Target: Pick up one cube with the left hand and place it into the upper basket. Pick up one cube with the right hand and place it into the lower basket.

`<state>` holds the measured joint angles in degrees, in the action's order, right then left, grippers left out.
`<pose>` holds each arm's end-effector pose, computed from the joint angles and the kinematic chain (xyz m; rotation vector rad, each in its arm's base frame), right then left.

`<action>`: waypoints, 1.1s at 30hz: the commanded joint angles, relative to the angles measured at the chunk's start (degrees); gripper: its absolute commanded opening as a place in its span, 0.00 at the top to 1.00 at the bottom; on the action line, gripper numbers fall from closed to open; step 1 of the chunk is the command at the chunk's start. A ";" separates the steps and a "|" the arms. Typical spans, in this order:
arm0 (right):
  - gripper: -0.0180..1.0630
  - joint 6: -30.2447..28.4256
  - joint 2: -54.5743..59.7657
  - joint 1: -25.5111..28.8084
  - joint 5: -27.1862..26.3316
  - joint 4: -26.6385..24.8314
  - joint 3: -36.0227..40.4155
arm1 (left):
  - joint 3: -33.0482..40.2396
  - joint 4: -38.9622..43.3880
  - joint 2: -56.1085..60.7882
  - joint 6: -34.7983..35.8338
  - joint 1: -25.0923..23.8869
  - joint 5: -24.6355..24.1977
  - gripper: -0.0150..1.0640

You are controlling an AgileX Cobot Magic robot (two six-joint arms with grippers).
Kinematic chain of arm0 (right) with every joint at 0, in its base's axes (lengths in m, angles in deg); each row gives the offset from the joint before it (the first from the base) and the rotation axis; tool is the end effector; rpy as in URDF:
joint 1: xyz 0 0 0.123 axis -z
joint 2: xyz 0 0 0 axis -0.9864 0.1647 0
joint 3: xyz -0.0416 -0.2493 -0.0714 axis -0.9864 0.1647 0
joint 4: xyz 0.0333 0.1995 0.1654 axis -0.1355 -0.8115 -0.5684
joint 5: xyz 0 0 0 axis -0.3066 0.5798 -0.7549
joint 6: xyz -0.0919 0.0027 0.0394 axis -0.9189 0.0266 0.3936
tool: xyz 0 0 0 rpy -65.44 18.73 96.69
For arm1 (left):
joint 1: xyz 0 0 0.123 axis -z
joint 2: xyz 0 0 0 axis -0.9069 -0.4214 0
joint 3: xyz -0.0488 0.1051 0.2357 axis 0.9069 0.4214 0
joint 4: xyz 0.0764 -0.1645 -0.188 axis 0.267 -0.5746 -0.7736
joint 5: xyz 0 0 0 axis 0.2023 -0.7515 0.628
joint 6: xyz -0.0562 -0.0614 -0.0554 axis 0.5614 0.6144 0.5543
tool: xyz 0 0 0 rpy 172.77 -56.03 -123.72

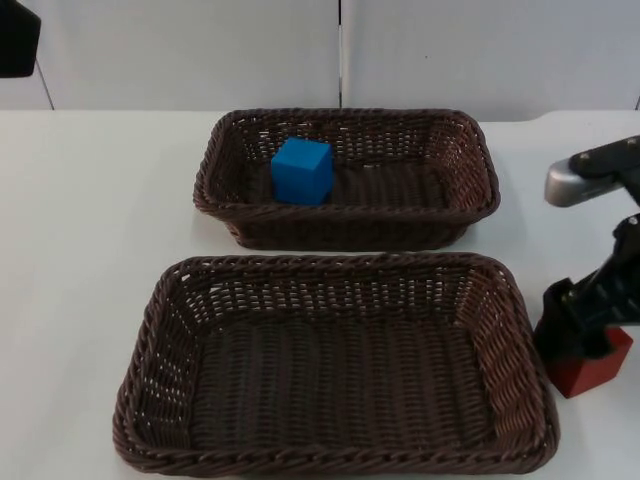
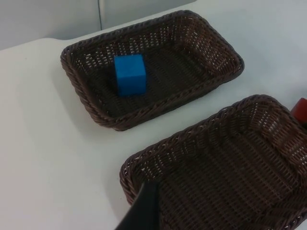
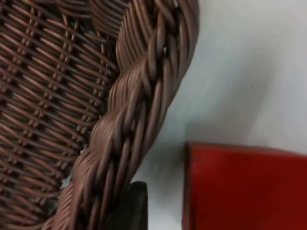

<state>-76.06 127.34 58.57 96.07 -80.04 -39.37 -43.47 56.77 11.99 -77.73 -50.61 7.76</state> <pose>0.2852 0.1206 0.0797 -0.7122 2.6342 0.1434 0.1604 -0.0718 0.3170 0.5291 2.1224 -0.4242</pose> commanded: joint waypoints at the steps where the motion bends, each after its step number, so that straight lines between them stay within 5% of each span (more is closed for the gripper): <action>1: 0.14 -0.64 0.82 -0.75 -2.33 -0.13 -0.15 | 0.13 0.33 0.47 0.45 0.17 -0.09 0.16; 12: 0.27 -0.64 4.61 -1.23 -6.04 -0.13 -0.15 | 0.13 0.62 0.47 0.45 0.17 -0.08 0.16; 16: 0.68 -0.47 4.54 -1.23 -4.51 -0.13 -0.15 | 0.13 0.62 0.47 0.45 0.17 -0.08 0.16; 17: 0.68 -0.47 4.54 -1.23 -4.51 -0.13 -0.15 | 0.13 0.62 0.47 0.45 0.17 -0.08 0.16; 20: 0.99 0.44 3.36 -1.23 -1.74 -0.13 -0.15 | 0.13 0.62 0.47 0.45 0.17 -0.08 0.16; 33: 0.99 0.44 -17.33 -1.23 9.85 -0.13 -0.15 | 0.13 0.74 0.47 0.45 0.17 0.03 0.16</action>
<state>-75.69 113.29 57.75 104.50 -80.08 -39.37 -43.47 56.99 11.99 -77.73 -50.61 7.76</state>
